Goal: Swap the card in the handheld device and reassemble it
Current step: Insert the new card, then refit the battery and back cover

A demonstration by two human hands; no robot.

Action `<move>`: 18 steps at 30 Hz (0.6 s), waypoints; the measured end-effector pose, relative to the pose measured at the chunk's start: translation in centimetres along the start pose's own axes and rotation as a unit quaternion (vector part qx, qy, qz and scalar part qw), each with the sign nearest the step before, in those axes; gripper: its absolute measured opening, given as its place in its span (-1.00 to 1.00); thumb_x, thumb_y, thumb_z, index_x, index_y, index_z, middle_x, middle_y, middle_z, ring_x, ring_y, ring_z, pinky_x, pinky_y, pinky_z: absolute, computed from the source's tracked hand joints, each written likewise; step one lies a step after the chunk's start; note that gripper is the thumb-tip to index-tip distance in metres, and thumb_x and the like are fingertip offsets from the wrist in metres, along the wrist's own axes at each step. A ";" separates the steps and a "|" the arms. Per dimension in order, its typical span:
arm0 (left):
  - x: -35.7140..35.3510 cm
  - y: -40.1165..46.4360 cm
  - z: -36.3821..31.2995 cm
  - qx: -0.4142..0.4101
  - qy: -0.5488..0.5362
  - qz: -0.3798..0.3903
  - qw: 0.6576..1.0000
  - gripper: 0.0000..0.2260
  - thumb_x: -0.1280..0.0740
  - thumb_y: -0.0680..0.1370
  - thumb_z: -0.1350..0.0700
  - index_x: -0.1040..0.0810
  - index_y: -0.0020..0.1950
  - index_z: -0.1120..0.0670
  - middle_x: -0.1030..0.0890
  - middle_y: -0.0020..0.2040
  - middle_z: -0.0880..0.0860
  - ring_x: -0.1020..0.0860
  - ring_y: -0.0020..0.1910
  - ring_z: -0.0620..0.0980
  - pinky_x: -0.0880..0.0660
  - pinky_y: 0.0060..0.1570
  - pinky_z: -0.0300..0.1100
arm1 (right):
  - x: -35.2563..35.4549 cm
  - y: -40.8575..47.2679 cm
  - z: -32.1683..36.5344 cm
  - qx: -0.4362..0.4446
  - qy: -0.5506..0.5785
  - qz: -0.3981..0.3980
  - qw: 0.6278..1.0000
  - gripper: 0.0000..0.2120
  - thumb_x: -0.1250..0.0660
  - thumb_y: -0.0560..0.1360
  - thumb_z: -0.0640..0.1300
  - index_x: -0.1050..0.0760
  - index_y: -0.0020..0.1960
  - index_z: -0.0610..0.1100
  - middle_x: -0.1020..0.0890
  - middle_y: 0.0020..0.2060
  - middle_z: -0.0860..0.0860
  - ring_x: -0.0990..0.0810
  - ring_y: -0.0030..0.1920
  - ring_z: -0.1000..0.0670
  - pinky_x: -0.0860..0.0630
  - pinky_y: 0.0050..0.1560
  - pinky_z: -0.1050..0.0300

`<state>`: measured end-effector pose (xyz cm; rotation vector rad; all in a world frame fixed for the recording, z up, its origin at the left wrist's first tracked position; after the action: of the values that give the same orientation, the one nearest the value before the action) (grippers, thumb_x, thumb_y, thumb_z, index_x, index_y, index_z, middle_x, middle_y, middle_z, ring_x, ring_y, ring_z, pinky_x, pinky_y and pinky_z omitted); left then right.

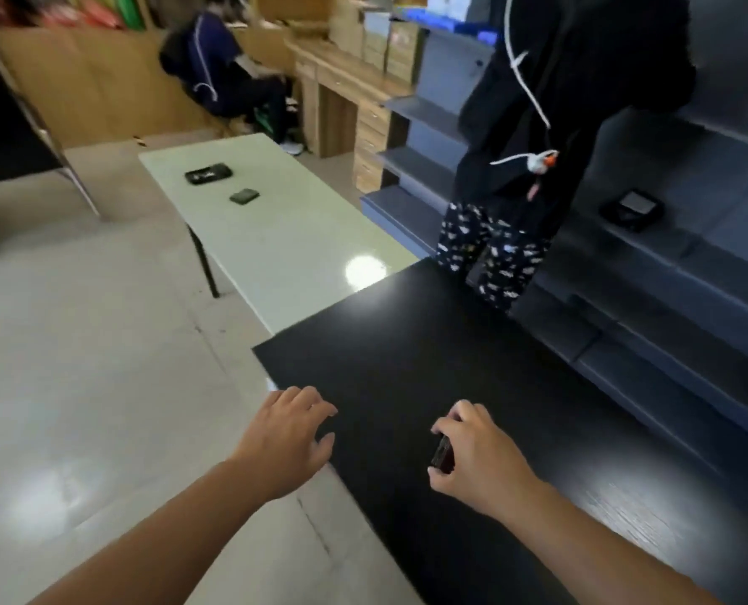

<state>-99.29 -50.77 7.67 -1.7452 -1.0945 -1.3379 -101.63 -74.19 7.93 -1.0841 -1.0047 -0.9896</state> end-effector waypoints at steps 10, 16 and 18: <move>5.0 4.1 19.7 0.062 0.004 -0.008 0.998 -0.63 -0.15 0.65 -0.13 -0.47 0.42 -0.08 -0.51 0.33 -0.08 -0.46 0.31 -0.04 -0.27 0.41 -0.12 | 2.5 18.2 13.8 0.072 -0.011 -0.011 0.997 -0.48 -0.44 0.46 0.19 -0.50 0.36 0.03 -0.36 0.20 0.12 -0.39 0.24 0.10 -0.60 0.06 0.18; 5.9 10.9 28.3 0.075 0.005 0.005 0.997 -0.62 -0.16 0.65 -0.13 -0.46 0.43 -0.07 -0.50 0.35 -0.06 -0.44 0.32 -0.04 -0.27 0.45 -0.09 | 3.7 30.2 17.6 0.101 -0.012 -0.007 0.995 -0.49 -0.43 0.46 0.17 -0.50 0.35 0.01 -0.38 0.18 0.10 -0.38 0.25 0.07 -0.58 0.09 0.21; 6.4 13.6 31.0 0.076 0.011 0.019 0.997 -0.62 -0.15 0.65 -0.14 -0.44 0.44 -0.07 -0.49 0.36 -0.07 -0.43 0.34 -0.05 -0.26 0.45 -0.10 | 4.0 34.3 18.6 0.103 -0.010 -0.002 0.995 -0.51 -0.42 0.47 0.17 -0.50 0.33 0.00 -0.38 0.16 0.09 -0.38 0.25 0.05 -0.58 0.10 0.19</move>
<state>-73.66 -27.79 5.94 -1.6293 -1.1145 -1.2154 -70.44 -50.47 7.48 -0.9223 -1.0999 -0.8585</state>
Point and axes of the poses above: each hand's wrist, its own y-axis towards the middle knuckle, its own x-axis out of the back of the hand, z = x × y, the point moved 7 cm from there along y, towards the middle knuckle
